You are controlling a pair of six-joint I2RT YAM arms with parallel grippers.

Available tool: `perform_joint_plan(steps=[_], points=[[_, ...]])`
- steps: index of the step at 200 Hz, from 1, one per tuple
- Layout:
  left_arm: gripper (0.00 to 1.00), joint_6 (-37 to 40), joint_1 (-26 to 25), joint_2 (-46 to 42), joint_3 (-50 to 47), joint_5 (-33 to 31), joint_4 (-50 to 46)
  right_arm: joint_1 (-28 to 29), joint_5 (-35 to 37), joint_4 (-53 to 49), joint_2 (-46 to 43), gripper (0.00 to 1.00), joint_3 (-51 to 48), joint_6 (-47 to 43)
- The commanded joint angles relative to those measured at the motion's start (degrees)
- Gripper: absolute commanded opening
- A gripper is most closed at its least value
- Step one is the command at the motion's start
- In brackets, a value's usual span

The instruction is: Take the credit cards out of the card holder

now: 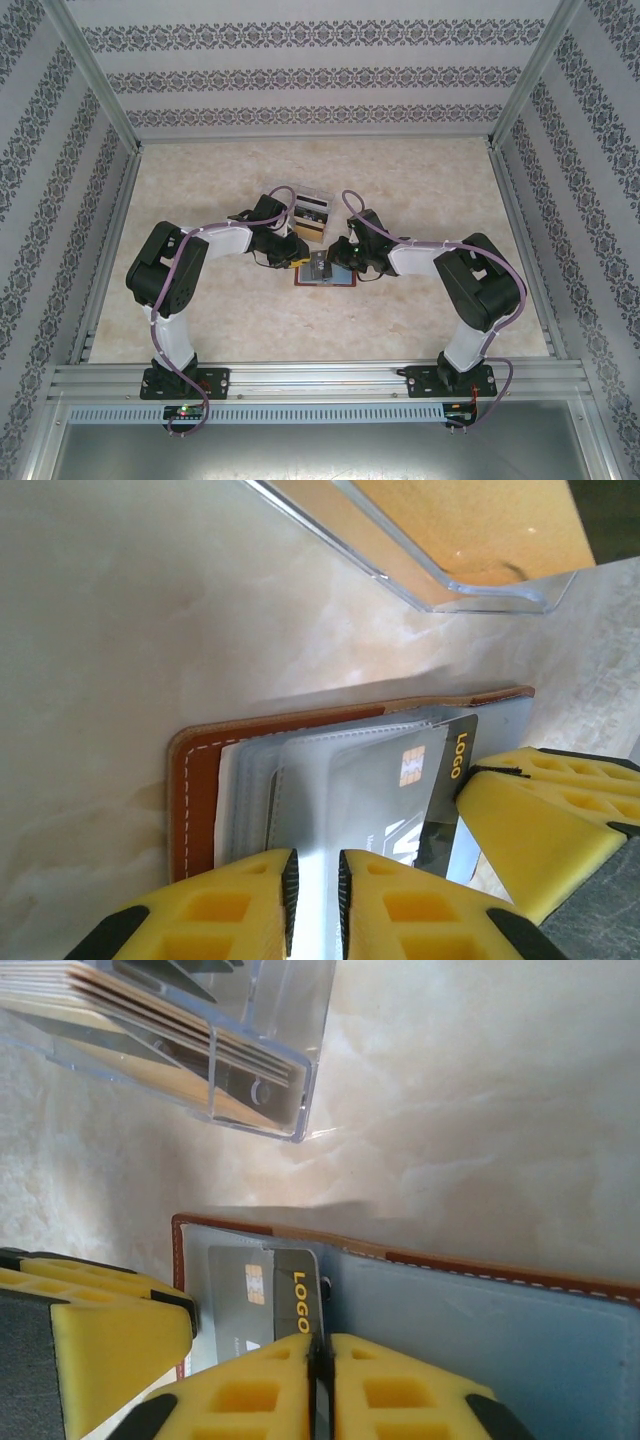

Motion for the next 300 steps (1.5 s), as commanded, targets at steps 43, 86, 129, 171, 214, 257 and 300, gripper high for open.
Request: perform_joint_plan(steps=[43, 86, 129, 171, 214, 257, 300], points=[[0.22, 1.62, -0.01, 2.47, -0.49, -2.54, -3.22, -0.13, -3.75, -0.19, 1.33, 0.28, -2.22, 1.51], [0.22, 1.6, -0.03, 2.37, -0.59, -2.59, -3.14, 0.22, -5.99, -0.25, 3.58, 0.28, -0.9, 0.92], [0.22, 1.48, 0.04, 2.25, -0.64, -2.78, -3.3, 0.05, -5.32, 0.26, 3.51, 0.2, -1.04, 0.7], [0.21, 1.08, 0.05, 1.22, 0.04, -3.26, -3.25, -0.98, -0.66, -1.52, -1.44, 0.07, -3.36, -0.28], [0.23, 1.01, 0.05, 0.91, 0.82, -3.03, -3.8, -3.61, 1.95, -4.31, -7.91, 0.03, -6.69, -1.17], [0.28, -0.75, 1.0, -1.18, 1.2, 0.61, -1.24, -5.48, 4.08, -6.43, -15.77, 0.0, -9.2, -3.02], [0.43, -4.58, 4.29, -7.77, 1.36, 5.58, 5.76, -6.85, 2.0, -2.98, -24.83, 0.0, -9.79, -5.91]])
